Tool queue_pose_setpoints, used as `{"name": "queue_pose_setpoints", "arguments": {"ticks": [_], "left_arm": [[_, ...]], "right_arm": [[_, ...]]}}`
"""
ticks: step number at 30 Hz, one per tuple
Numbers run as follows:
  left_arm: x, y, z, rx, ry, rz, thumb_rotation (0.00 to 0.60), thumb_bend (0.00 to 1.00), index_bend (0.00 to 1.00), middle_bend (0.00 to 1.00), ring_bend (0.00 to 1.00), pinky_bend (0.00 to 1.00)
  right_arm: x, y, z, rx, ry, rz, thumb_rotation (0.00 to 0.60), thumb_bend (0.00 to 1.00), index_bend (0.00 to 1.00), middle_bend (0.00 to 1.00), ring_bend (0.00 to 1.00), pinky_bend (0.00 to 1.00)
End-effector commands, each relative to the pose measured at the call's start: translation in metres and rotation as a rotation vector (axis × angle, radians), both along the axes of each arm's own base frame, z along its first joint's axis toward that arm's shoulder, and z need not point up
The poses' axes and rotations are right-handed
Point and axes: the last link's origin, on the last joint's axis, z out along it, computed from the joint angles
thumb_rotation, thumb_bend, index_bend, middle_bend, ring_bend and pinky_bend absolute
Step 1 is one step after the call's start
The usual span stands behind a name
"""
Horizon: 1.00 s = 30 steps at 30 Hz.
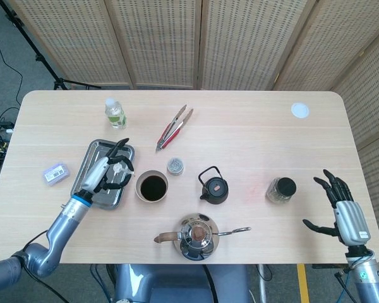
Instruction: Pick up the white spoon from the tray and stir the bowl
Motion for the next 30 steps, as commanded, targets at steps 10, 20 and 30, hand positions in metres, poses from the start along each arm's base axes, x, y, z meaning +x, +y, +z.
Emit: {"name": "queue_pose_setpoints", "arguments": {"ticks": [10,20,30], "left_arm": [[0.031,-0.018,-0.053,-0.236,-0.324,-0.021,0.6,0.44,0.72,0.0,0.0,0.0],[0.039,-0.015,-0.094,-0.315,-0.357,0.006,0.6,0.44,0.72,0.0,0.0,0.0],[0.031,-0.005,-0.103,-0.3,-0.375,0.051,0.6,0.44,0.72,0.0,0.0,0.0]], "right_arm": [[-0.003,-0.002,0.002,0.001,-0.011,-0.01,0.6,0.0,0.11,0.0,0.0,0.0],[-0.005,-0.004,0.005,-0.001,-0.025,-0.019,0.6,0.0,0.11,0.0,0.0,0.0],[-0.007,-0.005,0.006,0.005,-0.03,-0.023,0.6,0.0,0.11,0.0,0.0,0.0]]}}
